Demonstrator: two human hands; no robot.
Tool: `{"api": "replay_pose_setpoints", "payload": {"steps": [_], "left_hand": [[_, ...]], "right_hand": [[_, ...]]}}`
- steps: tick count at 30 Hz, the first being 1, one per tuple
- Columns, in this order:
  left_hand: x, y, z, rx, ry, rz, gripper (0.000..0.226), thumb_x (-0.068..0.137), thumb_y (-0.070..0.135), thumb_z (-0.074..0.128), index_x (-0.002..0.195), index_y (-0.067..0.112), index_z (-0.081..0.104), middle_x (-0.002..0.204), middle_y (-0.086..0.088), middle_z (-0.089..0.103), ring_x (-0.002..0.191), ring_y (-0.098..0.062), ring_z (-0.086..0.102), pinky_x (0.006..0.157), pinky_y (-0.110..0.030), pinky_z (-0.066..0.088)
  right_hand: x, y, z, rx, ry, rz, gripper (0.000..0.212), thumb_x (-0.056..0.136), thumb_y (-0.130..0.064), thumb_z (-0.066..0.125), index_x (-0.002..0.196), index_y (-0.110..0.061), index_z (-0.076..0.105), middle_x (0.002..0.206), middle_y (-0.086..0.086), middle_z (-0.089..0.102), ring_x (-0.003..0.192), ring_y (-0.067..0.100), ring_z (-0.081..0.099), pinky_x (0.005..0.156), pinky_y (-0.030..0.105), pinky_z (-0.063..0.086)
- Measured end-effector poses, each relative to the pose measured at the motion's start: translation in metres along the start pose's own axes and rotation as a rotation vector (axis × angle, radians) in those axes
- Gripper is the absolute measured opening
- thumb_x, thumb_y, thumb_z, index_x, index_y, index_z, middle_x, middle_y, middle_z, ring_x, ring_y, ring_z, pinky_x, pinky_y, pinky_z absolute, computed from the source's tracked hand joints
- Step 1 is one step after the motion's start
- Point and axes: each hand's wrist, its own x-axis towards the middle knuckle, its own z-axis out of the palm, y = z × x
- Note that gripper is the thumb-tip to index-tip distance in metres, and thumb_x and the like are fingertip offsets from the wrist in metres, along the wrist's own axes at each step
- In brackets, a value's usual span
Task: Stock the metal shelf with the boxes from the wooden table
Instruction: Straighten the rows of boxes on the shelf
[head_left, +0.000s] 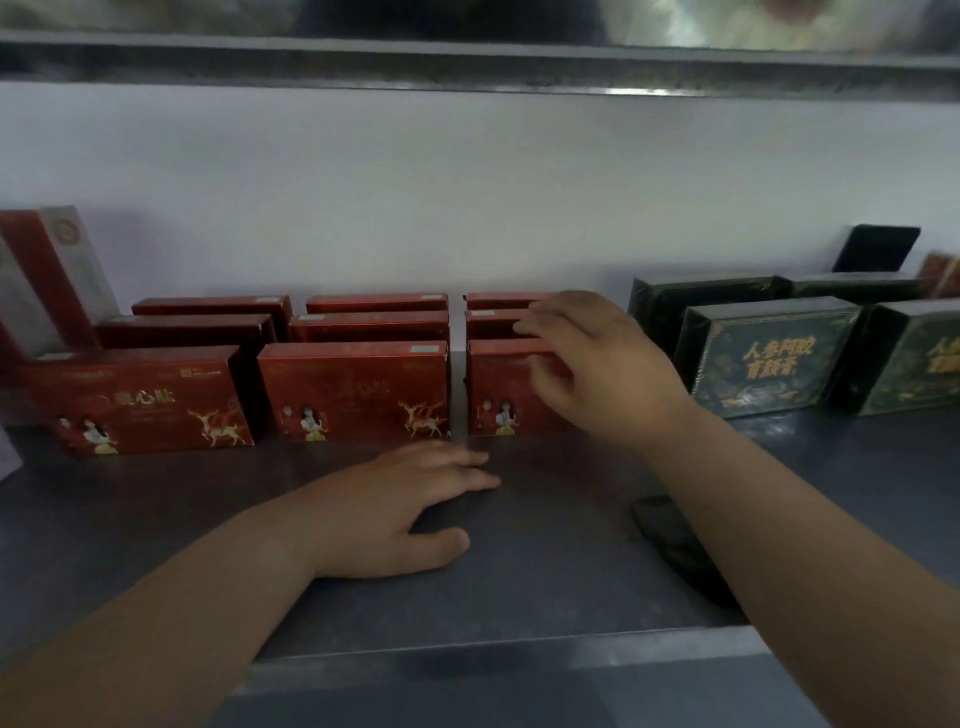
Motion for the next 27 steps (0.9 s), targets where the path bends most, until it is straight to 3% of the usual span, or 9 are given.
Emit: {"api": "replay_pose_setpoints", "payload": {"steps": [2,4,7,10,12,15,20,24,27], "left_hand": [[0.0,0.006,0.001,0.065,0.062,0.069,0.05,0.096,0.058,0.045,0.145,0.052,0.036,0.155,0.03,0.026,0.142,0.012,0.013,0.118,-0.022,0.02],[0.003,0.02,0.003,0.092,0.068,0.138,0.047,0.096,0.057,0.043,0.143,0.052,0.04,0.152,0.03,0.03,0.14,0.015,0.013,0.115,-0.015,0.017],[0.013,0.041,0.006,0.104,0.061,0.16,0.049,0.095,0.06,0.042,0.143,0.05,0.037,0.15,0.032,0.025,0.136,0.018,0.008,0.106,-0.003,0.006],[0.035,0.068,0.007,0.139,0.088,0.178,0.044,0.096,0.059,0.038,0.14,0.05,0.038,0.144,0.032,0.028,0.133,0.015,0.016,0.108,-0.008,0.018],[0.057,0.094,0.004,0.182,0.109,0.208,0.041,0.096,0.057,0.039,0.136,0.048,0.043,0.138,0.028,0.038,0.127,0.011,0.028,0.103,-0.011,0.028],[0.104,0.132,-0.011,0.299,0.162,0.26,0.035,0.094,0.053,0.041,0.126,0.045,0.051,0.122,0.021,0.054,0.113,0.002,0.047,0.093,-0.028,0.047],[0.201,0.169,-0.067,0.384,0.385,0.165,0.041,0.087,0.054,0.035,0.114,0.038,0.061,0.109,0.016,0.062,0.098,-0.008,0.058,0.081,-0.031,0.05],[0.269,0.175,-0.099,0.321,0.429,-0.011,0.027,0.094,0.041,0.05,0.118,0.036,0.061,0.106,0.016,0.06,0.09,-0.005,0.054,0.077,-0.03,0.048],[0.309,0.164,-0.109,0.306,0.395,-0.169,0.03,0.096,0.034,0.053,0.126,0.033,0.058,0.116,0.009,0.062,0.099,-0.011,0.056,0.083,-0.032,0.048]], "right_hand": [[-0.014,0.0,-0.016,0.029,0.068,-0.039,0.024,0.089,-0.014,0.061,0.11,-0.007,0.072,0.111,0.009,0.069,0.106,0.03,0.064,0.093,0.043,0.052],[-0.041,-0.001,-0.035,0.097,-0.019,-0.004,0.022,0.089,-0.018,0.06,0.107,-0.011,0.071,0.105,0.004,0.069,0.1,0.025,0.064,0.087,0.038,0.053],[-0.091,0.01,-0.057,0.136,-0.411,0.051,0.037,0.092,-0.042,0.05,0.125,-0.029,0.064,0.124,-0.008,0.063,0.114,0.013,0.057,0.095,0.031,0.051],[-0.124,0.041,-0.081,0.154,-0.69,0.083,0.043,0.1,-0.053,0.043,0.14,-0.041,0.05,0.144,-0.019,0.049,0.127,0.004,0.046,0.103,0.026,0.044],[-0.13,0.068,-0.102,0.094,-0.685,0.061,0.041,0.098,-0.053,0.049,0.137,-0.04,0.053,0.138,-0.016,0.054,0.122,0.008,0.052,0.096,0.03,0.049],[-0.118,0.116,-0.129,-0.002,-0.55,-0.002,0.038,0.092,-0.048,0.052,0.122,-0.03,0.066,0.119,-0.006,0.066,0.106,0.016,0.063,0.084,0.036,0.056],[-0.073,0.223,-0.158,-0.063,-0.404,0.073,0.03,0.095,-0.04,0.058,0.12,-0.027,0.067,0.112,-0.002,0.067,0.103,0.018,0.061,0.085,0.035,0.051],[-0.044,0.303,-0.152,-0.129,-0.525,0.19,0.029,0.098,-0.041,0.055,0.124,-0.029,0.062,0.12,-0.001,0.062,0.107,0.016,0.054,0.085,0.03,0.042],[-0.031,0.344,-0.135,-0.166,-0.673,0.264,0.035,0.1,-0.026,0.055,0.135,-0.028,0.055,0.138,0.004,0.055,0.123,0.022,0.051,0.096,0.036,0.045]]}}
